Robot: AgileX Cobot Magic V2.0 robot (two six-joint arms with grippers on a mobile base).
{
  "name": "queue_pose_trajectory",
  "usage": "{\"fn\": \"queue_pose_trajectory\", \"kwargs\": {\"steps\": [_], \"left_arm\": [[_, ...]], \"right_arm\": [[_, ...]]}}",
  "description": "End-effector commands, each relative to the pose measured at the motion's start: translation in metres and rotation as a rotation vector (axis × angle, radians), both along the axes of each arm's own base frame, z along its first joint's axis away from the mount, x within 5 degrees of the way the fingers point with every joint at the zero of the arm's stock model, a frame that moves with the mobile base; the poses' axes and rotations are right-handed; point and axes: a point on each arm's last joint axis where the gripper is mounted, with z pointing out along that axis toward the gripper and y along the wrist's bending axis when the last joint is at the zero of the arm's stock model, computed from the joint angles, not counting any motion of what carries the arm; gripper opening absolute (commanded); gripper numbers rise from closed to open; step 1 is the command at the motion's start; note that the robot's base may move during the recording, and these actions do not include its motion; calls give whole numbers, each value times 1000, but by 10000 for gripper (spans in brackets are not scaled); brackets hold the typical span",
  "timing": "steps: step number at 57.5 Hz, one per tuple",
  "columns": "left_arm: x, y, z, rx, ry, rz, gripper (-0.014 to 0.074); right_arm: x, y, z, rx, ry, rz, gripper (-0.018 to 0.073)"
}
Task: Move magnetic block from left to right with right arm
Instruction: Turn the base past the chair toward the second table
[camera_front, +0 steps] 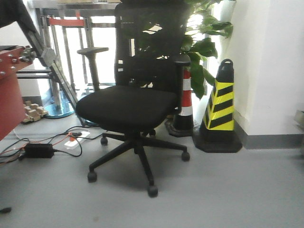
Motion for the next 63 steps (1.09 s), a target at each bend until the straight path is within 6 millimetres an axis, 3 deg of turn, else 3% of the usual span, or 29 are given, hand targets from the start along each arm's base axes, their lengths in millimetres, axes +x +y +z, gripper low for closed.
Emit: {"fn": "queue_pose_trajectory", "kwargs": {"steps": [1,63], "left_arm": [[-1,1,6,-6,-91,9,-126],[0,1,6,-6,-89,9,-126]], "right_arm": [[0,0,16,-22,-102,2,221],[0,0,16,-22,-98,2,221]]}}
